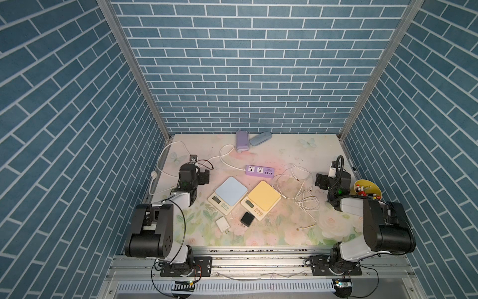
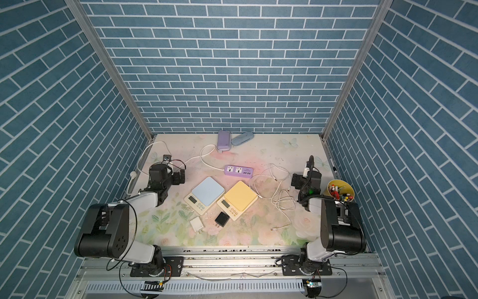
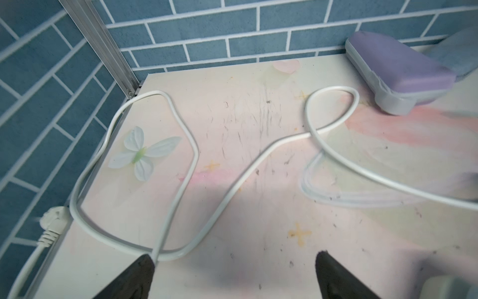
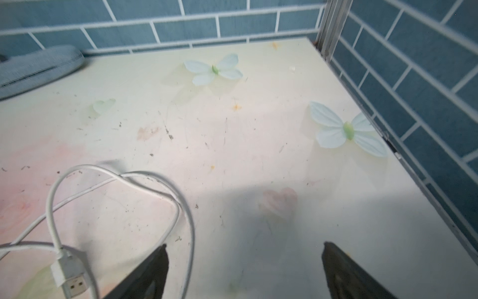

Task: Charge the electronic scale
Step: Pick up the plug from the center of the board.

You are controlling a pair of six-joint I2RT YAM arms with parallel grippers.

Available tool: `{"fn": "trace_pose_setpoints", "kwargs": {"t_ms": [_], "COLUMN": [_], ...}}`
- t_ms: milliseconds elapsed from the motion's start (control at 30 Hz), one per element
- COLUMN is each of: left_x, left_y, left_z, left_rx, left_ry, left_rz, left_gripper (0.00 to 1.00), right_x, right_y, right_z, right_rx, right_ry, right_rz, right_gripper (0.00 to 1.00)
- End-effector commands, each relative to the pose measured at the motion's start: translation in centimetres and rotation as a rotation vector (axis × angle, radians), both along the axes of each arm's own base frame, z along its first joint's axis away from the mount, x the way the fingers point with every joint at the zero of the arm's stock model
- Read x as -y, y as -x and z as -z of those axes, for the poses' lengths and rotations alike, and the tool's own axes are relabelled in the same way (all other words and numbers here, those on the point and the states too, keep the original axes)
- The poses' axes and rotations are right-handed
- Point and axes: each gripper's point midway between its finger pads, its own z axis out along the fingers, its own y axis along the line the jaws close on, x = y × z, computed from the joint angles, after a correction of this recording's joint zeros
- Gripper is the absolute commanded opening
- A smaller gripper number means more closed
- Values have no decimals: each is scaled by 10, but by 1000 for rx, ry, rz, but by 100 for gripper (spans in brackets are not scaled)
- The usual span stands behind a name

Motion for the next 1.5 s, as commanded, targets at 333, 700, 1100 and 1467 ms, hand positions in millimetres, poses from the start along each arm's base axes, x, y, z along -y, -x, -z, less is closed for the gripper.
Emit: {"fn": "trace_pose_setpoints", "kwargs": {"t_ms": [333,700,1100,1467], "left_x": [80,188,245,262], "left_y": [57,164,231,240], "left_z": [-7,13,62,111], "left_rx": [-270,-390,-500,-664], "left_ry": [55,-165,-125,-138], "left_rz": [70,455,608,621], "left_gripper": [100,100,100,78], "right_x": [-120,-220,-228,-222], "right_y": [10,55,53,66], "right_z": [-37,-5,-20,-23], "right_rx": [-230,-419,-390,-418], "right_ry": [-201,-219,-231,-249], "right_rz": [-209,-345,-357,-334], "right_gripper": [79,78,78,79]}}
